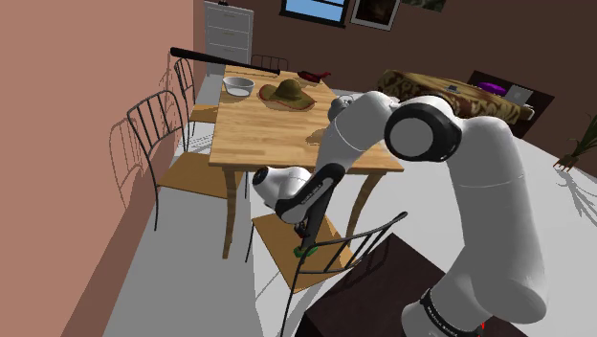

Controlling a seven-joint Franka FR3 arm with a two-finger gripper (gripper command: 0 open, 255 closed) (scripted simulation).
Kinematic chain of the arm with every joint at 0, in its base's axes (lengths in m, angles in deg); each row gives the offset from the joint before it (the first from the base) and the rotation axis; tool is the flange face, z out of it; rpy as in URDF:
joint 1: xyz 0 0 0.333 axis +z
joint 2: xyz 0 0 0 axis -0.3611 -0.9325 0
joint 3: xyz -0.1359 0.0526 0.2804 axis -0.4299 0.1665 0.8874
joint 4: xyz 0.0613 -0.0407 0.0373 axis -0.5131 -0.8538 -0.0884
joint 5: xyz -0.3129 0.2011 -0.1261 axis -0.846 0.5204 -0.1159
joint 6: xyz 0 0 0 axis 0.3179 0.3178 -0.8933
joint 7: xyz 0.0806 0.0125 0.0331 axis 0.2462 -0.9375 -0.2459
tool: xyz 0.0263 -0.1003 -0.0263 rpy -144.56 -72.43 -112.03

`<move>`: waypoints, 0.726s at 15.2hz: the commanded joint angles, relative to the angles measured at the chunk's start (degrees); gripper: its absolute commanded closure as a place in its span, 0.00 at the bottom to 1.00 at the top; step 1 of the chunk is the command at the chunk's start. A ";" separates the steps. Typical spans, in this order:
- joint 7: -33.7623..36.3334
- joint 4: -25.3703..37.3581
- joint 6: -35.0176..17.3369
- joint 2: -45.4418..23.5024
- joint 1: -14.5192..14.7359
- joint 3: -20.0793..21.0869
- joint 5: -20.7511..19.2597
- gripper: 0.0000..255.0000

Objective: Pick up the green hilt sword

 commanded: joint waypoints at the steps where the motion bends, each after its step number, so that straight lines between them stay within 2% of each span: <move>1: -1.08 2.15 -0.40 -4.24 0.86 -0.35 -2.21 0.00; 4: -2.57 5.52 -0.89 -10.59 2.31 -0.90 -5.23 0.00; 11: -1.72 9.06 -2.39 -16.15 2.76 -1.41 -6.07 0.00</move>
